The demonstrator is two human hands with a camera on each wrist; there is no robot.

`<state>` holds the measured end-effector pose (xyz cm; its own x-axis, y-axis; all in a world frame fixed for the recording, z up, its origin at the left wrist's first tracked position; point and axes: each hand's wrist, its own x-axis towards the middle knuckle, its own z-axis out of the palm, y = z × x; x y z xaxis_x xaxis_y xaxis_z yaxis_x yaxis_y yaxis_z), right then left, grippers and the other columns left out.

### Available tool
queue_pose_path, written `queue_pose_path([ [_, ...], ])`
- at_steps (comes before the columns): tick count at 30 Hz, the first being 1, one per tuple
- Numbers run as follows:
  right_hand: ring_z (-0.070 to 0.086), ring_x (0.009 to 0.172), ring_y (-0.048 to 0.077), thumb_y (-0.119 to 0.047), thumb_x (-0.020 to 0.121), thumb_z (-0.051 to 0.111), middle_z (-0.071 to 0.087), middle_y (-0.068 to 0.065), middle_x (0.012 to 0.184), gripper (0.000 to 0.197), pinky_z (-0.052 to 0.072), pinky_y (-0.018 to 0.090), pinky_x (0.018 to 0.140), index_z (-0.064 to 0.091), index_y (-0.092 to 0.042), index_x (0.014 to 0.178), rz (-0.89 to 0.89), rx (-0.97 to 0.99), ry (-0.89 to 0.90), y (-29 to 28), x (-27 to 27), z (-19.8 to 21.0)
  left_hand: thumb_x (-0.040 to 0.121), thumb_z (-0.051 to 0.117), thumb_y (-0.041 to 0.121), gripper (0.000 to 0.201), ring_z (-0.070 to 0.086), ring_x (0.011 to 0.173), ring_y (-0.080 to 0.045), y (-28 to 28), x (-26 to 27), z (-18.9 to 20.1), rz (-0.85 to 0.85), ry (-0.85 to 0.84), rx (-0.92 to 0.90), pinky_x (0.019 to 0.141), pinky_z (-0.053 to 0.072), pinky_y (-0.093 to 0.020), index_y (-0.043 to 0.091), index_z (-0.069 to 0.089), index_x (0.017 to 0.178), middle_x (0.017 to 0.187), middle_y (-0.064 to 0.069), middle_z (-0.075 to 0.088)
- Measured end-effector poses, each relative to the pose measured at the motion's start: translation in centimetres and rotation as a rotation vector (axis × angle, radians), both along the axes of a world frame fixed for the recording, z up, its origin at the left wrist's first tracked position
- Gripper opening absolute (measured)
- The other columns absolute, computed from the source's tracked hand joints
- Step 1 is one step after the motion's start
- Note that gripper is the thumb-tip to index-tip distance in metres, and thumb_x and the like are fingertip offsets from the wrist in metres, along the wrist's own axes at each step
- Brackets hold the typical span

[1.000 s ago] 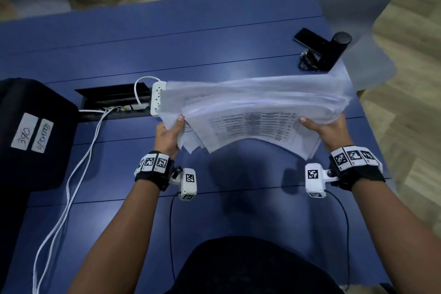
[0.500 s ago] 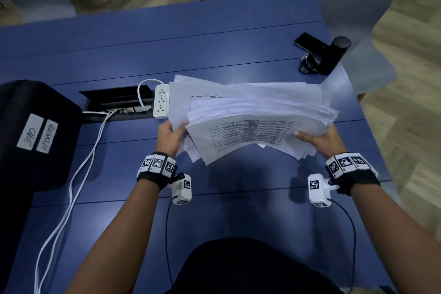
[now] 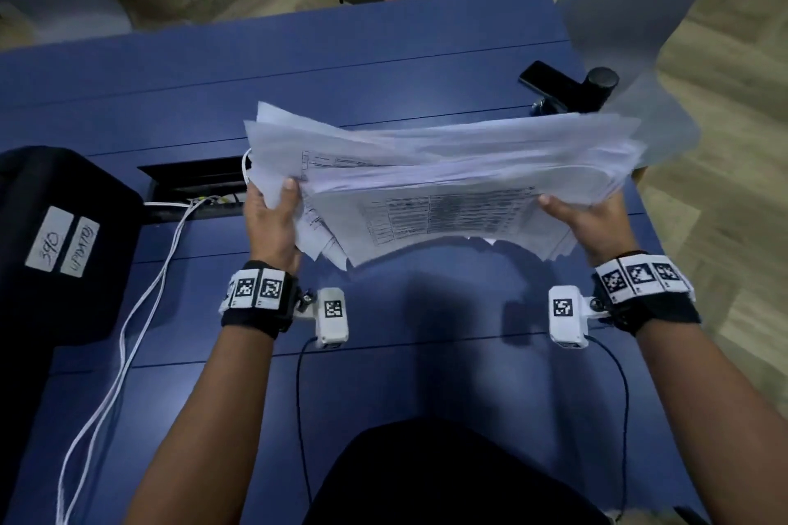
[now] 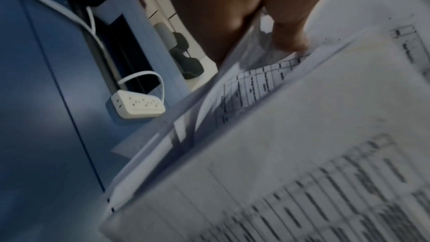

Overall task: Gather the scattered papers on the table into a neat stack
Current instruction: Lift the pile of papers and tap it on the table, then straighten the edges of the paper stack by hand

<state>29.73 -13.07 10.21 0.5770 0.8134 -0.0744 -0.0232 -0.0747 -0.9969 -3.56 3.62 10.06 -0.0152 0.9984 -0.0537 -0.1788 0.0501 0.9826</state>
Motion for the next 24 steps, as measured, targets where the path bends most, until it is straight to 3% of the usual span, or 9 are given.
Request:
queue_pose_path([
  [3, 0.069, 0.087, -0.002, 0.012, 0.076, 0.07, 0.074, -0.021, 0.087, 0.042, 0.054, 0.017, 0.079, 0.061, -0.025, 0.096, 0.037, 0.004, -0.01, 0.1, 0.2, 0.3, 0.095, 0.052, -0.001, 0.029, 0.066, 0.083, -0.006, -0.1, -0.5, 0.6, -0.031, 0.036, 0.05, 0.082, 0.055, -0.026, 0.003, 0.048, 0.123, 0.089, 0.01, 0.071],
  [6, 0.07, 0.088, 0.003, -0.013, 0.067, 0.082, 0.075, -0.016, 0.088, 0.031, 0.056, 0.024, 0.084, 0.067, -0.024, 0.091, 0.056, -0.077, -0.004, -0.5, 0.4, -1.3, 0.089, 0.063, 0.012, 0.03, 0.065, 0.1, -0.015, -0.2, -1.3, -0.7, -0.076, 0.175, 0.044, 0.094, 0.052, -0.038, 0.016, 0.059, 0.119, 0.107, 0.004, 0.07],
  [8, 0.07, 0.089, 0.006, -0.033, 0.055, 0.087, 0.074, -0.014, 0.087, 0.037, 0.056, 0.027, 0.086, 0.069, -0.024, 0.087, 0.061, -0.158, 0.004, -1.0, 0.3, -3.3, 0.087, 0.065, 0.018, 0.032, 0.062, 0.112, -0.021, -0.6, -1.7, -2.6, -0.167, 0.284, 0.004, 0.102, 0.046, -0.047, 0.026, 0.059, 0.117, 0.119, 0.001, 0.066],
  [11, 0.07, 0.094, 0.019, -0.037, 0.05, 0.091, 0.073, -0.006, 0.092, 0.049, 0.056, 0.035, 0.089, 0.069, -0.018, 0.089, 0.09, -0.288, 0.067, -2.0, -0.4, -6.4, 0.092, 0.061, 0.01, 0.039, 0.058, 0.118, -0.02, -1.6, -2.0, -5.0, -0.249, 0.395, -0.083, 0.105, 0.044, -0.043, 0.023, 0.053, 0.127, 0.124, 0.003, 0.062],
  [13, 0.07, 0.092, 0.02, -0.048, 0.04, 0.093, 0.074, 0.0, 0.096, 0.067, 0.055, 0.033, 0.086, 0.071, -0.014, 0.093, 0.096, -0.351, 0.119, -2.6, -0.5, -7.6, 0.092, 0.06, 0.009, 0.044, 0.057, 0.118, -0.017, -1.8, -2.4, -5.6, -0.274, 0.425, -0.126, 0.101, 0.044, -0.036, 0.02, 0.05, 0.133, 0.128, 0.003, 0.061],
  [16, 0.066, 0.104, 0.028, -0.016, 0.068, 0.085, 0.071, 0.011, 0.107, 0.045, 0.049, 0.034, 0.092, 0.067, -0.005, 0.108, 0.099, -0.481, 0.171, -2.9, 0.2, -8.5, 0.09, 0.061, 0.003, 0.043, 0.061, 0.108, -0.019, -1.7, -3.1, -6.7, -0.305, 0.431, -0.21, 0.095, 0.047, -0.033, 0.01, 0.052, 0.132, 0.123, -0.005, 0.063],
  [19, 0.063, 0.104, 0.028, -0.005, 0.073, 0.081, 0.068, 0.012, 0.109, 0.043, 0.047, 0.038, 0.096, 0.064, -0.005, 0.113, 0.092, -0.574, 0.145, -3.0, 0.7, -9.9, 0.092, 0.059, 0.005, 0.034, 0.06, 0.101, -0.019, -1.7, -2.6, -9.0, -0.353, 0.534, -0.348, 0.089, 0.044, -0.03, 0.004, 0.057, 0.126, 0.115, -0.007, 0.063],
  [22, 0.063, 0.108, 0.033, -0.004, 0.078, 0.077, 0.065, 0.018, 0.12, 0.043, 0.048, 0.04, 0.095, 0.062, 0.003, 0.118, 0.101, -0.719, 0.049, -3.7, -0.2, -12.1, 0.092, 0.055, 0.008, 0.005, 0.051, 0.087, -0.019, -2.4, -2.7, -13.0, -0.46, 0.955, -0.407, 0.071, 0.034, -0.024, 0.005, 0.06, 0.094, 0.092, -0.011, 0.057],
  [24, 0.06, 0.113, 0.035, -0.005, 0.08, 0.075, 0.063, 0.02, 0.122, 0.042, 0.047, 0.038, 0.092, 0.061, 0.004, 0.119, 0.082, -0.775, 0.026, -4.5, -0.6, -13.3, 0.089, 0.057, 0.011, 0.016, 0.048, 0.077, -0.022, -2.8, -2.7, -14.3, -0.444, 1.102, -0.441, 0.065, 0.031, -0.025, 0.007, 0.054, 0.073, 0.078, -0.013, 0.053],
])
